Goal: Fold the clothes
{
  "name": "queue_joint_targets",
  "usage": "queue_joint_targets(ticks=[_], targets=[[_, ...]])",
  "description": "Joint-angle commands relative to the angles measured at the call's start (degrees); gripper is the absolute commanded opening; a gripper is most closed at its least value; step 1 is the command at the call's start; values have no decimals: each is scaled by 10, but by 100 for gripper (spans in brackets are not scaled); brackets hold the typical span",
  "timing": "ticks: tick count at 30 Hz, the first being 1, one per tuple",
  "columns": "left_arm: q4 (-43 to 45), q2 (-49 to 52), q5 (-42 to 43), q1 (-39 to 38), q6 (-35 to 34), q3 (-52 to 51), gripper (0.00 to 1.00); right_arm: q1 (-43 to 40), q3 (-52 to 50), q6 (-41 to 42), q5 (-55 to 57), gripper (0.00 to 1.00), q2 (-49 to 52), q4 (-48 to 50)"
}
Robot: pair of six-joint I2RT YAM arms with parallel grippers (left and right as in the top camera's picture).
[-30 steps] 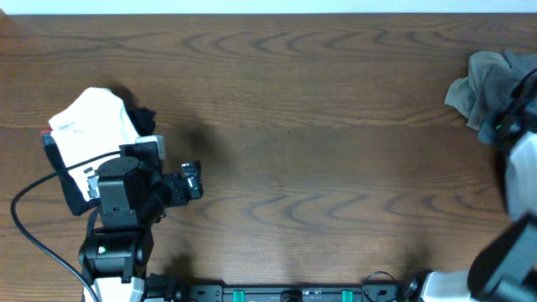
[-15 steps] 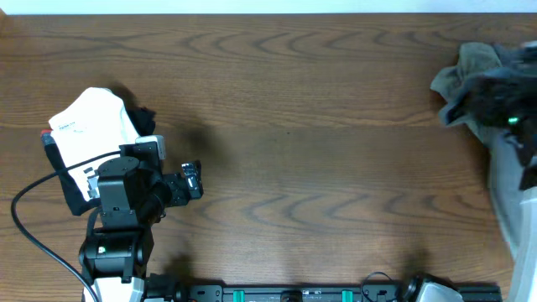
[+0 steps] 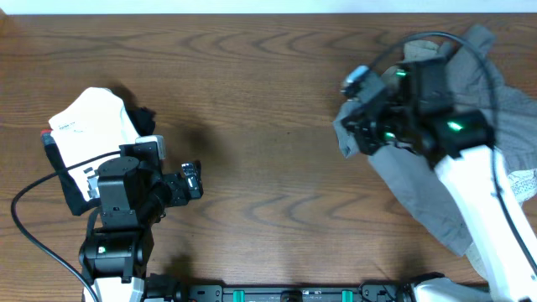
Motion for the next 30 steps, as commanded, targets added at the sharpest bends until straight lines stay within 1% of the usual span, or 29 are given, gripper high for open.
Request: queue_joint_targets(ticks=[1,3,6,7,8,9,10,12,14,16,20,23,25,30], targets=[[-4,-1,6,2,-5,13,98,29,-4,17,2,1,39,22],[-6,-1,8,2,-5,13,98,44,-4,32,2,1,61,37],[-6,-1,10,2,-5,13,98,68,-4,32,2,1,81,42],[-6,-1,10,2,-5,13,98,76,-4,32,2,2,84,41],[-6,-1,10,2,-5,13,98,83,-4,32,2,6,85,39],[-6,-1,10,2,-5,13,98,90,-4,32,2,16,85,39],[-5,0,12,1,-5,13,98,94,-3,34,2,22,82,39],[0,3,22,-4,-5,13,98,95,-2,35,7,31,70,39],[15,9,42,-14,-5,13,98,89,-2,68,63,50,50,39],[39,21,66,-32,-5,13,98,75,-2,118,148,57,21,35],[90,58,70,-83,-33,13,98,39,-2,170,236,66,-41,23],[147,107,70,-135,-52,13,98,-1,-2,212,264,74,-82,9],[192,149,70,-170,-69,13,98,-29,-2,221,260,75,-101,-6],[328,271,70,-250,-98,13,98,-80,-2,220,257,76,-117,-54]])
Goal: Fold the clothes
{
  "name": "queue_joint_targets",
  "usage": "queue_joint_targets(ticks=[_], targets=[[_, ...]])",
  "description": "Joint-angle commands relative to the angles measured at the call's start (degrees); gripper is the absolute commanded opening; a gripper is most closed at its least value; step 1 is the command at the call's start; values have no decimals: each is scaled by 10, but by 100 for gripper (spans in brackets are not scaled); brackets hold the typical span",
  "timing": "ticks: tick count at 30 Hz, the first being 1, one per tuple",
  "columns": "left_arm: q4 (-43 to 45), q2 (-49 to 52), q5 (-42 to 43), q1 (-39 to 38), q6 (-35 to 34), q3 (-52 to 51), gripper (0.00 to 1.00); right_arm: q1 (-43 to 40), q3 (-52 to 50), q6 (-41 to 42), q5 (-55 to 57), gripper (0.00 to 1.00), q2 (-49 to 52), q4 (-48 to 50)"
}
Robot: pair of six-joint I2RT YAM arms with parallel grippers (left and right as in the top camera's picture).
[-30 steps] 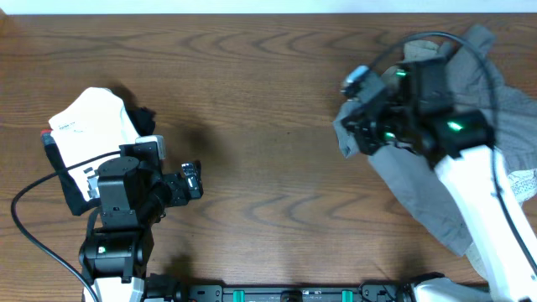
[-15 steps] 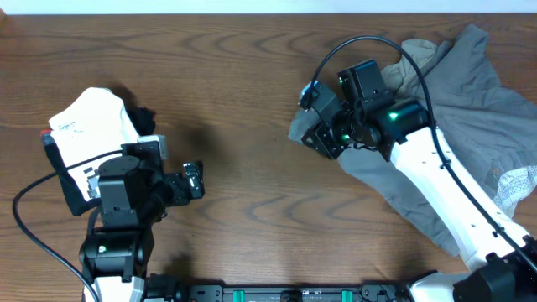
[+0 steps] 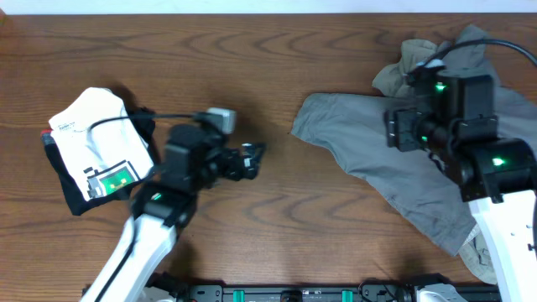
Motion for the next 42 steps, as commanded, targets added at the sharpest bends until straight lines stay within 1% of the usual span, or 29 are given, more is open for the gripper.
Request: queue_joint_targets(ticks=[1,7,9,11,15,18,30,34,36,37,39,40,41,42], targets=[[73,74,7,-45,-33,10,98,-23,1,22,14,76,1,-18],[275,222,7,-88,-38,10,98,-35,1,19,14,76,2,-50],[318,268,7,-90,-44,10,98,-35,1,19,14,76,2,-56],[341,313,7,-89,-61,16,98,-35,1,20,14,76,2,-64],[348,387,19,-89,-68,49,98,-35,1,20,14,76,2,-73],[348,422,25,-89,-68,75,98,-35,1,20,14,77,2,-73],[353,500,36,-101,-68,123,99,-35,1,20,14,77,2,-76],[376,507,35,-117,-68,123,92,-35,1,20,14,77,2,-78],[383,507,35,-125,-58,123,83,-35,1,20,14,77,2,-81],[387,507,35,-127,-55,123,74,-35,1,20,14,77,2,-82],[388,507,36,-127,-55,123,52,-35,1,20,14,77,2,-83],[388,507,36,-127,-55,123,37,-35,1,20,14,77,2,-83],[388,506,39,-126,-56,123,15,-35,1,20,14,77,2,-84],[388,505,44,-126,-59,123,6,-35,1,20,14,77,2,-84]])
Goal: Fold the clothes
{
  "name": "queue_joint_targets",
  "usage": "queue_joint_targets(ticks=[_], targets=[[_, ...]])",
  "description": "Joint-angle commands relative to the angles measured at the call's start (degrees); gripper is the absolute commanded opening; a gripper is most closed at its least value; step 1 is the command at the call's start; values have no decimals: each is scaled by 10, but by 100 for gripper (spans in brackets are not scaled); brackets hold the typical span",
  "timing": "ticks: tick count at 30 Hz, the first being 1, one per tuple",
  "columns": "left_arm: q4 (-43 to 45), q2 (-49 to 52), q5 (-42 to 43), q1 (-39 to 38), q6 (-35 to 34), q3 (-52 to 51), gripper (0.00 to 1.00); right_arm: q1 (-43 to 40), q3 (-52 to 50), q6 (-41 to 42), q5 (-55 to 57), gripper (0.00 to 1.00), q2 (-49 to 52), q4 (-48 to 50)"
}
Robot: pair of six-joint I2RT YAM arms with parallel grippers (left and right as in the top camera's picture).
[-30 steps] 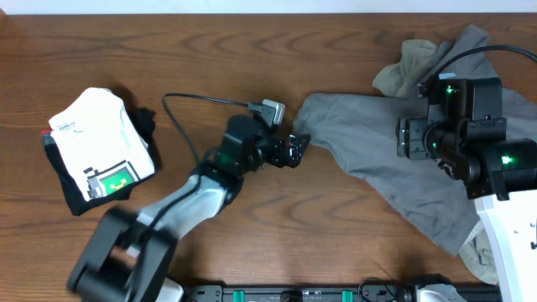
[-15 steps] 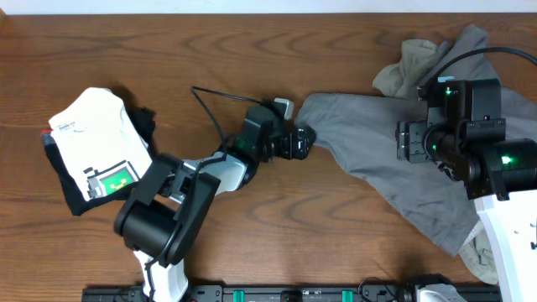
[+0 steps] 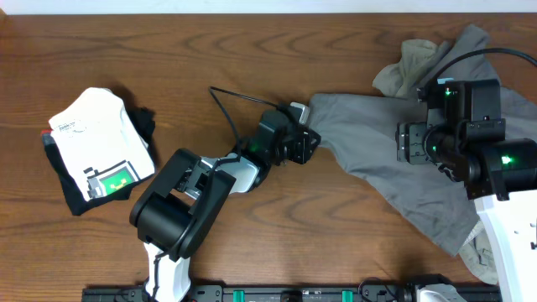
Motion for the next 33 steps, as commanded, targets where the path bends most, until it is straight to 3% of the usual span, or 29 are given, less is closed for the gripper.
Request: queue_joint_targets(ticks=[1,8,16,28,33], targets=[[3,2,22,4,3,3,6,-10,2,7,6,77,1,-3],[-41,-93,83,46,-38,3,6,-21,2,50,52,77,1,-24],[-111,-302,79,85,-20,3,6,-121,-24,98,35,76,11,-41],[-100,-461,47,95,-20,3,6,-153,-210,98,-10,76,11,24],[-97,-512,7,112,-20,4,6,-153,-228,98,-78,75,11,48]])
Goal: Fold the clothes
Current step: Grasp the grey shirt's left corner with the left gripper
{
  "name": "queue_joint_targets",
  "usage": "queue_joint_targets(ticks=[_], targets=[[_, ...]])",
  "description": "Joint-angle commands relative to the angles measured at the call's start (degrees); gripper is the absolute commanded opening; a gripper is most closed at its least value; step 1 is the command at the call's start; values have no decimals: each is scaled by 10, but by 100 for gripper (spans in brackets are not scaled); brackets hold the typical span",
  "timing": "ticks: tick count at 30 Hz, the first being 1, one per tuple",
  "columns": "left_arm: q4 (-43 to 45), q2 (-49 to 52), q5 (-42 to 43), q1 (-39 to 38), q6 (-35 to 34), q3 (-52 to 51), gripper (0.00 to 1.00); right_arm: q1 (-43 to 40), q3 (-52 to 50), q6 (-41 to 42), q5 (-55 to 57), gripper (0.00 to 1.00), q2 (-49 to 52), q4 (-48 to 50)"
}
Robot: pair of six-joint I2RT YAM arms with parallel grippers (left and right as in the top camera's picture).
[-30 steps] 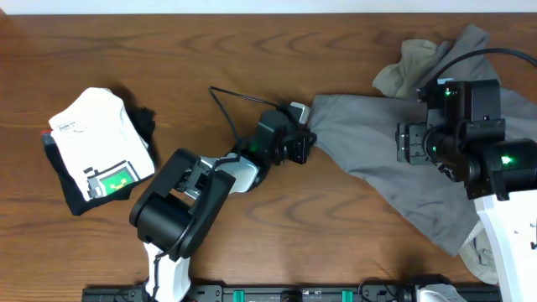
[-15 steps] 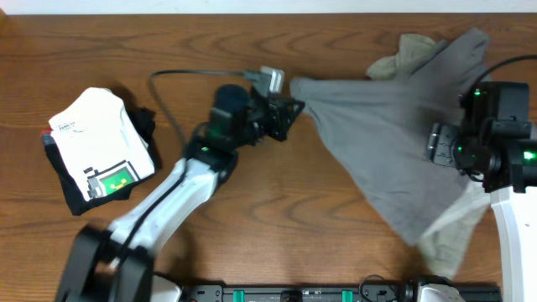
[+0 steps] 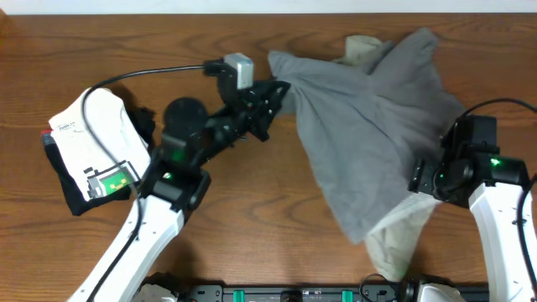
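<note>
A grey garment [image 3: 369, 126] lies spread across the right half of the table, narrowing toward the front. My left gripper [image 3: 275, 91] is shut on its far left corner. At the garment's right edge, my right gripper [image 3: 421, 181] looks shut on the cloth, but its fingers are hard to make out. A paler beige garment [image 3: 396, 245] lies under the grey one and shows at the front. It also peeks out at the back as a beige fold [image 3: 362, 44].
A folded white printed garment [image 3: 94, 134] rests on a black one [image 3: 74, 195] at the left. The left arm's cable [image 3: 143, 74] loops over the table behind it. The table's front rail [image 3: 285, 294] runs along the bottom edge.
My left gripper has moved back and to the left with the grey garment's corner. The right gripper has moved toward the front, to the garment's right edge. The cloth now lies farther left, and beige cloth shows at its front.
At first my right gripper held the grey garment bunched at the right, and the left arm was by the folded stack. Then the garment lay stretched leftward and the left arm was mid-table. Then the left gripper was at its left corner. Now that corner is farther back and left.
</note>
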Motion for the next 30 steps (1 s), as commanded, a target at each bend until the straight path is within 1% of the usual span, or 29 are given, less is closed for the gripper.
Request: queue_joint_targets(ticks=[1,5,10,13,15,18,22,25,30], targets=[[13,-45,-48,17,10,6,6,-3,-1,8,-66,75,-3,4],[14,-71,-96,19,10,6,6,1,-7,15,-93,73,-3,1],[7,-80,-153,19,35,6,6,3,-44,28,-93,73,-3,17],[-23,-80,-196,19,61,6,6,3,-74,28,-120,73,-3,28],[-64,-79,-226,19,64,6,6,3,-94,27,-152,73,-3,41],[-134,-73,-230,19,90,6,6,6,-120,27,-199,71,-3,55],[-204,-60,-237,19,111,6,6,34,-148,33,-205,71,-3,66],[-226,-52,-245,19,111,6,6,56,-172,48,-205,71,-3,89],[-236,-50,-245,19,111,6,6,92,-216,71,-205,72,-3,130]])
